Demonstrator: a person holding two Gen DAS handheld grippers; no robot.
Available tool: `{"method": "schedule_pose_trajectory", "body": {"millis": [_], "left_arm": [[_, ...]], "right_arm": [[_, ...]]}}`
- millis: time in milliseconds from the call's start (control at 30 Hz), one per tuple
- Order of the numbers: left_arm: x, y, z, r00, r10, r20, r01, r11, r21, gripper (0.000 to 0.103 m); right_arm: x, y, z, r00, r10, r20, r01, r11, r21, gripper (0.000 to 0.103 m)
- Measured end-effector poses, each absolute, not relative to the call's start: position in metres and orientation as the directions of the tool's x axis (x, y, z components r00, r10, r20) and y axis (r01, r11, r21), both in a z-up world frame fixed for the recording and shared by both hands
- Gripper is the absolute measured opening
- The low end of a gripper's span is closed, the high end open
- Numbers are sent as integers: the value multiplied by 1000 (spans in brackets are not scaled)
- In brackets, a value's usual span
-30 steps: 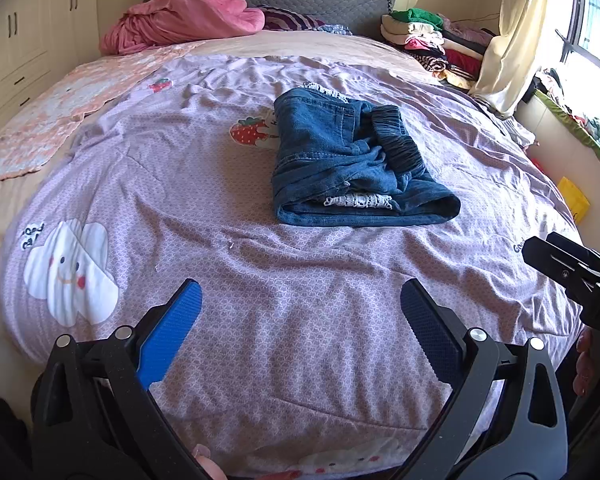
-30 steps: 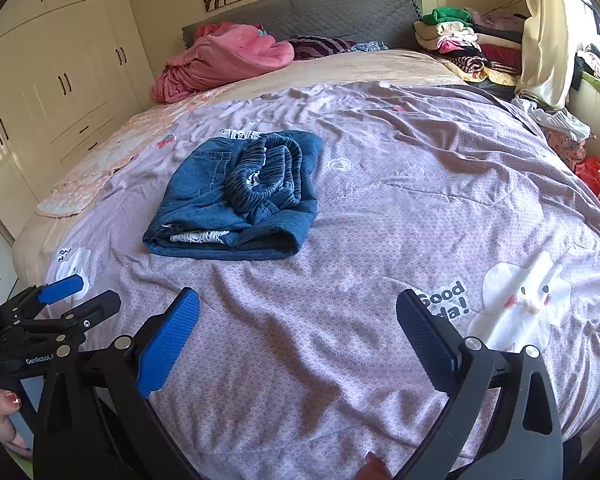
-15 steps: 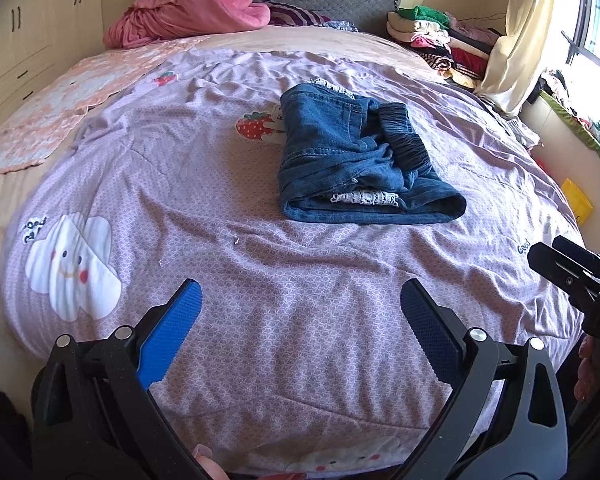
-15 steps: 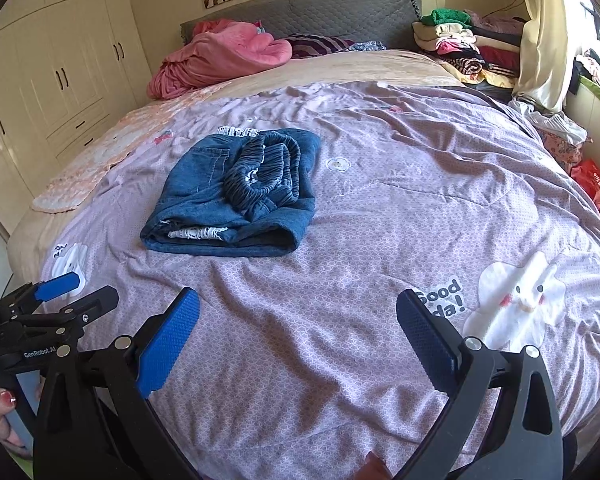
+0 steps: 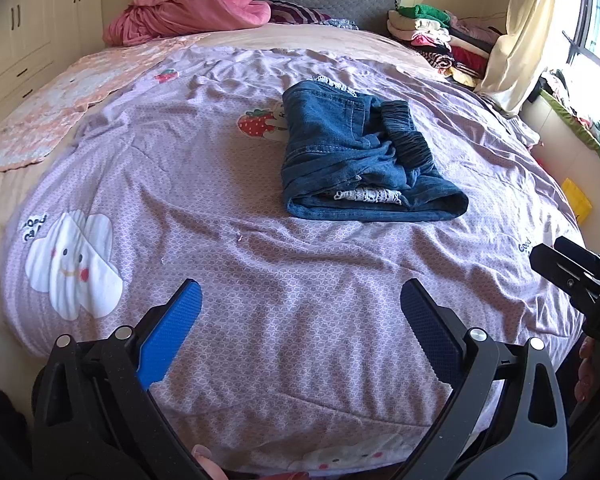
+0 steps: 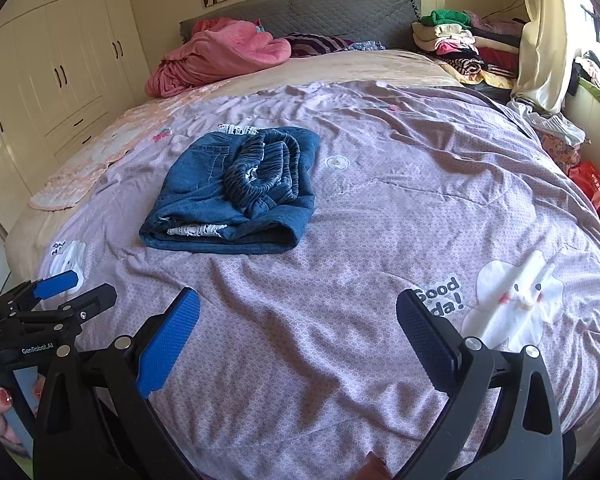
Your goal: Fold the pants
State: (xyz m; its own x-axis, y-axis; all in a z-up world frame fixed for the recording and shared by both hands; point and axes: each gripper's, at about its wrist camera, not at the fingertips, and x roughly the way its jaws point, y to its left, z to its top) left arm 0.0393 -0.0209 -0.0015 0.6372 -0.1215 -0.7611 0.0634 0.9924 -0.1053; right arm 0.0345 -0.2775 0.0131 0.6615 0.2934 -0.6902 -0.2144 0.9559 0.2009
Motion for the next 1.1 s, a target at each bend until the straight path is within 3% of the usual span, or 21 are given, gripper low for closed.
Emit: {"method": "schedule_pose_trajectory", "body": {"millis": [600, 800, 900, 1100], "left_arm": [[40, -17, -4, 624, -89, -776, 53, 996, -71, 93], [46, 7, -5, 625, -178, -760, 69, 982, -174, 93], [58, 30, 5, 654, -121, -747, 26, 990, -137, 93], [146, 114, 3, 609, 151, -778, -175, 983, 54, 93]], "right_arm": [[37, -278, 7, 652, 282, -704, -207, 959, 192, 98], [47, -291, -7, 648, 251, -719, -170, 968, 185, 98], [58, -315, -7, 662, 217, -718, -127, 976, 177, 98], [109, -424, -7, 686, 21, -727, 68, 993, 93, 98]]}}
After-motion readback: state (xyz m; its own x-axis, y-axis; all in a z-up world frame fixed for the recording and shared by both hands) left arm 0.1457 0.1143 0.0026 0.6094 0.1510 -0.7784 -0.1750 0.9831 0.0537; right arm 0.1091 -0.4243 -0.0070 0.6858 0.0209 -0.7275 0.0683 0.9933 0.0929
